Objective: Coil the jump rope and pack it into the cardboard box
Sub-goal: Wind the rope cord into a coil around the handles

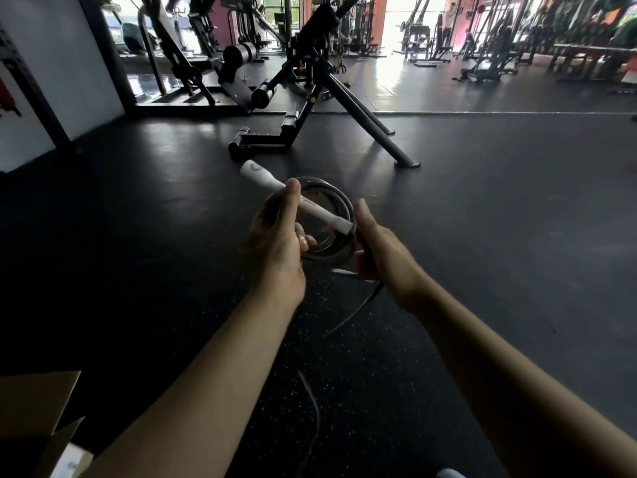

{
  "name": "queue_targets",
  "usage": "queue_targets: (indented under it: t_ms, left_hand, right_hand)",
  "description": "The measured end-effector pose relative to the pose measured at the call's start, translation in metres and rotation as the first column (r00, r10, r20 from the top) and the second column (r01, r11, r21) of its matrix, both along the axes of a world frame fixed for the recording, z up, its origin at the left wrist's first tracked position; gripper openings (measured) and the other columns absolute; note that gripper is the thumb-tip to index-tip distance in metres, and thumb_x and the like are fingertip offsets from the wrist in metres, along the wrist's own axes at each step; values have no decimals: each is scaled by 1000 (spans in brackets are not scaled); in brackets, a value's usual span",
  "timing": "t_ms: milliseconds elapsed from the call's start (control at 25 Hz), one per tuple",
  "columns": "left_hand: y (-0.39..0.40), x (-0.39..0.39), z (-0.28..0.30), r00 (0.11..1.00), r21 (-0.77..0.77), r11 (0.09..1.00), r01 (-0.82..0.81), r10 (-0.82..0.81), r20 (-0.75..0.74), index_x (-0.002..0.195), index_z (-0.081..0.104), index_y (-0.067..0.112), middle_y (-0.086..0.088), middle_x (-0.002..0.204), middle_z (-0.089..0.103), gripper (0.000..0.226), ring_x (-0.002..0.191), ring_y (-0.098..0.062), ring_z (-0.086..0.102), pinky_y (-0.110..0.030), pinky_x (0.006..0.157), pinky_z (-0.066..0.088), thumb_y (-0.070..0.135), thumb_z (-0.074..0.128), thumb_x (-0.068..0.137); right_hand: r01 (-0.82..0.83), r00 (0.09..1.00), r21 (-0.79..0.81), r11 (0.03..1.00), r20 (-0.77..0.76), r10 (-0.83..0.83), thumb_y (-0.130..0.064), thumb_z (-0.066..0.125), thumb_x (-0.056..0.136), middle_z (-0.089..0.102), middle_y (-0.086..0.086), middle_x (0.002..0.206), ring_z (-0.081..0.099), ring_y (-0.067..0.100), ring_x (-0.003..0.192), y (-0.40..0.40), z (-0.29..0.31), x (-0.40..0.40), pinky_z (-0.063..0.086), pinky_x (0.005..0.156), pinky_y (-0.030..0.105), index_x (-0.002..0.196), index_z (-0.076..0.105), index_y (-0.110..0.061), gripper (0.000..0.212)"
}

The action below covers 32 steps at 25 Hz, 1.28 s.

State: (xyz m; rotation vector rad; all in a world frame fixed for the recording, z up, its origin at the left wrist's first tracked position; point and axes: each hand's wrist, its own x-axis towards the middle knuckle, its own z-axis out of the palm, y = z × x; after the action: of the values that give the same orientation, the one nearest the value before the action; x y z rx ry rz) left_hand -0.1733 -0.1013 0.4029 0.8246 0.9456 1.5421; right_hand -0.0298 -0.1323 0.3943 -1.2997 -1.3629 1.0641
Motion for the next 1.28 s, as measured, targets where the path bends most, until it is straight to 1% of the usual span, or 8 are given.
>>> queue_targets:
  t_ms: [120,240,480,600,720,920,1080,1280]
  left_hand:
    - [-8,17,-10,991,-52,996,69,-62,122,99,74,29,5,82,78,22,77,-15,76,-34,70,62,50,67,94]
    - [-3,14,-19,987,-55,993,104,-96,127,103,75,31,-4,114,78,19,108,-24,72,-40,89,61,46,71,92]
    - [23,-39,-9,985,24,989,148,-145,-94,130,61,29,2,131,69,57,113,-14,66,-30,81,51,36,83,78]
    - [23,-64,18,696,125,874,470,-280,-662,140,56,32,9,130,71,77,118,-4,67,-19,91,53,39,90,71]
    - [7,-52,27,328,-78,760,646,-368,-870,127,64,36,11,108,78,72,99,1,74,-19,87,57,35,97,63]
    - [-2,-39,17,219,-172,802,572,-351,-910,100,76,24,0,76,81,32,76,-13,78,-35,85,58,44,86,77]
    - [2,-45,13,400,-78,843,532,-331,-855,99,75,16,-3,72,79,29,68,-18,78,-31,75,58,40,81,84]
    - [8,-34,8,803,139,909,392,-265,-534,69,60,11,9,54,54,31,54,-5,57,-27,64,59,24,69,96]
  right_hand:
    - [110,939,40,993,-331,-90,-55,55,98,78,13,84,72,12,67,-6,-6,-29,52,57,19,97,74,-2,57]
    - [225,884,25,974,-427,-193,-38,59,103,72,10,71,68,8,54,-6,-11,-37,48,47,15,86,70,-1,42]
    - [90,996,131,987,-26,-87,-33,59,105,67,9,67,55,4,48,6,3,-5,41,48,16,75,68,-7,41]
    - [-102,979,133,986,188,76,-27,61,104,65,-2,62,51,-3,46,6,13,7,38,48,11,76,70,-10,34]
    - [-183,948,94,979,282,150,-26,63,102,65,-10,60,52,-3,53,5,19,10,40,54,11,92,79,-6,28]
    - [-210,892,32,977,415,178,-74,55,90,77,22,93,67,21,74,0,15,13,56,77,47,100,81,-14,66]
    - [-72,895,28,997,443,52,-85,37,82,61,-6,50,52,1,46,-1,21,21,43,61,29,72,68,-2,89]
    - [34,880,129,991,466,-91,-87,33,86,51,-3,52,47,9,48,0,15,30,43,65,33,47,59,-27,76]
